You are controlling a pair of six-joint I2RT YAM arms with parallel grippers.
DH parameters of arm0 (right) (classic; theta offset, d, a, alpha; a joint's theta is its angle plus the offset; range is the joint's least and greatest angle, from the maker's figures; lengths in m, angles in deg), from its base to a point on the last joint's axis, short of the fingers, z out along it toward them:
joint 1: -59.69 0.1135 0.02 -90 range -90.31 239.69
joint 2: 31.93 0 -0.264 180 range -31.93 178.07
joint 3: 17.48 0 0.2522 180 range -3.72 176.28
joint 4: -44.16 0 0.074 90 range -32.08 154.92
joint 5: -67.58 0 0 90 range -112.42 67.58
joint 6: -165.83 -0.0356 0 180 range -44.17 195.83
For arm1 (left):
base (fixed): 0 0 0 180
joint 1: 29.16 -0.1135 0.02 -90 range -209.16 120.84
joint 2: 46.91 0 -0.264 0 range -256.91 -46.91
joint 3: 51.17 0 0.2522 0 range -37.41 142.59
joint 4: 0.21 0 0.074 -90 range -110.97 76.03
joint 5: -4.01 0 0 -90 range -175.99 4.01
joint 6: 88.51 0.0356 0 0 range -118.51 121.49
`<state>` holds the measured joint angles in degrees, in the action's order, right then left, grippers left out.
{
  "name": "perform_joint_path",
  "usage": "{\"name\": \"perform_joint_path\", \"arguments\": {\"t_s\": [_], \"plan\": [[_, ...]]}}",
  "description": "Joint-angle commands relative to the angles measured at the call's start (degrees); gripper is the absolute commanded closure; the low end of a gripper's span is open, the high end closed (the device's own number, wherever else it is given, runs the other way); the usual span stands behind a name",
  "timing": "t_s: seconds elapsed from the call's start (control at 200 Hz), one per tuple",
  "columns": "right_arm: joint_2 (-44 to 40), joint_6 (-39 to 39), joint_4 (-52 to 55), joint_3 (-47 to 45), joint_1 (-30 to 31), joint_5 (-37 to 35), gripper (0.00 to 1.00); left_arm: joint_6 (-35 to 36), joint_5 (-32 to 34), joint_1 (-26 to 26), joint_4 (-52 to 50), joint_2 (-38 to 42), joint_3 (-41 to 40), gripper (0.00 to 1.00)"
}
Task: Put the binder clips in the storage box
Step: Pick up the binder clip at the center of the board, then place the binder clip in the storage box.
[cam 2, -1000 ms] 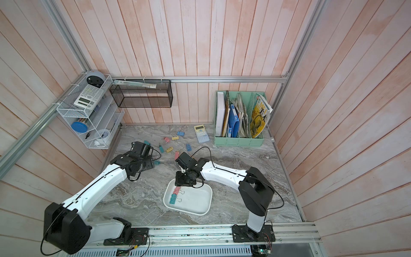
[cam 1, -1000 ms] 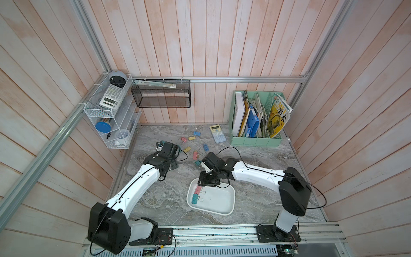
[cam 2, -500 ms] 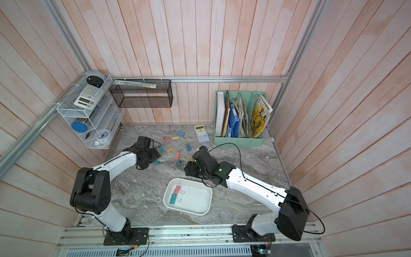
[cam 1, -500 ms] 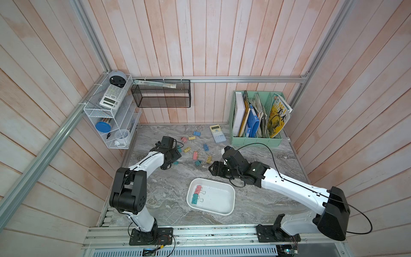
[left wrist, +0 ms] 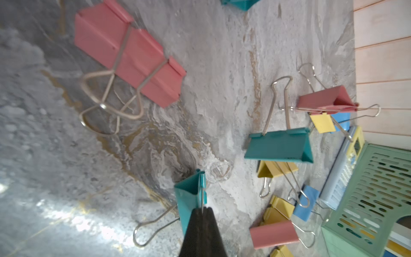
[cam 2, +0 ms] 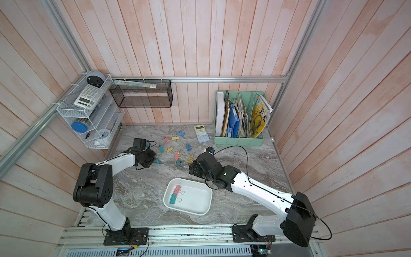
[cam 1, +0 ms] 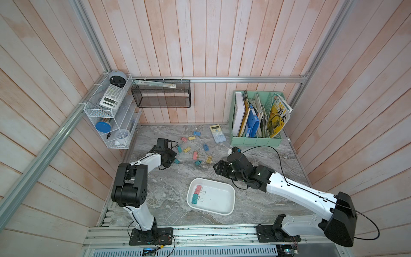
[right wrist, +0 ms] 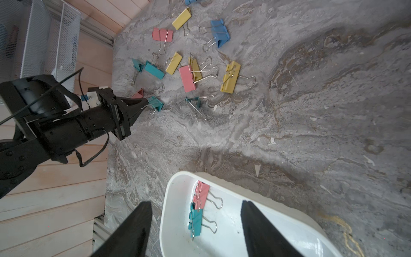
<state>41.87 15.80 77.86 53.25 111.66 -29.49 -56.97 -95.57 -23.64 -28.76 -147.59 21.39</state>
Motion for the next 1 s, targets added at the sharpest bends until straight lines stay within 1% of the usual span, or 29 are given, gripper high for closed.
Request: {"name": "perform_joint_path", "arguments": {"t_s": [0.0, 0.07, 0.185, 0.245, 0.32, 0.38, 0.395, 0.415, 0.485, 0.555, 0.595, 0.66, 0.715, 0.77, 0.815, 0.88, 0.99], "plan": [[0.91, -0.47, -2.18, 0.19, -2.28, -2.23, 0.30, 2.58, -4.61, -0.16, -2.57, 2.79, 0.91, 1.00], [2.06, 1.08, -1.87, 1.49, -4.53, -0.74, 0.29, 4.75, -5.71, -0.07, -6.67, 5.85, 1.98, 1.00], [3.50, 3.43, -1.22, 3.50, -8.30, 1.12, 0.20, 10.31, -5.20, 1.10, -16.85, 12.78, 5.04, 1.00], [4.04, 3.69, -1.48, 3.93, -10.57, 3.27, 0.17, 14.60, -2.95, 2.96, -24.58, 16.16, 7.87, 1.00], [4.27, 3.14, -1.88, 3.76, -13.52, 6.00, 0.14, 20.75, 0.58, 7.22, -33.45, 19.46, 11.79, 1.00], [4.03, 2.31, -1.85, 3.01, -15.67, 7.17, 0.10, 25.03, 4.27, 12.10, -40.30, 20.95, 14.77, 1.00], [3.95, 2.02, -1.91, 2.69, -16.12, 7.36, 0.05, 25.98, 5.69, 13.46, -42.09, 21.19, 15.57, 1.00], [3.71, 1.61, -1.79, 2.28, -16.78, 7.60, 0.03, 27.09, 7.32, 15.07, -44.44, 21.30, 16.63, 1.00], [2.62, -0.45, -1.63, 0.59, -19.21, 8.81, 0.02, 30.78, 14.20, 22.86, -52.76, 20.52, 20.58, 1.00], [0.96, -2.11, -1.20, -1.39, -21.40, 9.66, 0.02, 33.28, 23.28, 32.03, -62.84, 16.75, 25.89, 1.00], [-0.26, -2.73, -0.70, -2.48, -22.42, 9.62, 0.02, 34.06, 27.86, 37.27, -68.51, 12.96, 28.92, 1.00], [-2.52, -3.29, 0.62, -4.24, -23.83, 8.82, 0.02, 33.90, 31.18, 43.32, -75.26, 6.86, 32.95, 1.00], [-4.52, -4.22, 1.84, -5.84, -25.01, 8.08, 0.02, 33.02, 31.01, 46.29, -77.13, 3.05, 34.94, 1.00], [-6.63, -5.16, 2.81, -7.45, -25.97, 7.44, 0.02, 32.16, 29.36, 48.21, -75.05, 0.99, 35.67, 1.00], [-8.45, -5.88, 3.60, -8.64, -26.45, 7.01, 0.02, 31.37, 26.71, 48.62, -72.78, -0.23, 35.98, 1.00], [-11.07, -6.36, 4.84, -9.98, -26.72, 5.99, 0.03, 29.98, 25.32, 48.62, -69.90, -1.76, 36.18, 1.00], [-15.57, -6.91, 8.57, -11.52, -26.79, 4.00, 0.02, 29.24, 26.32, 48.74, -66.71, -4.16, 35.17, 1.00]]}}
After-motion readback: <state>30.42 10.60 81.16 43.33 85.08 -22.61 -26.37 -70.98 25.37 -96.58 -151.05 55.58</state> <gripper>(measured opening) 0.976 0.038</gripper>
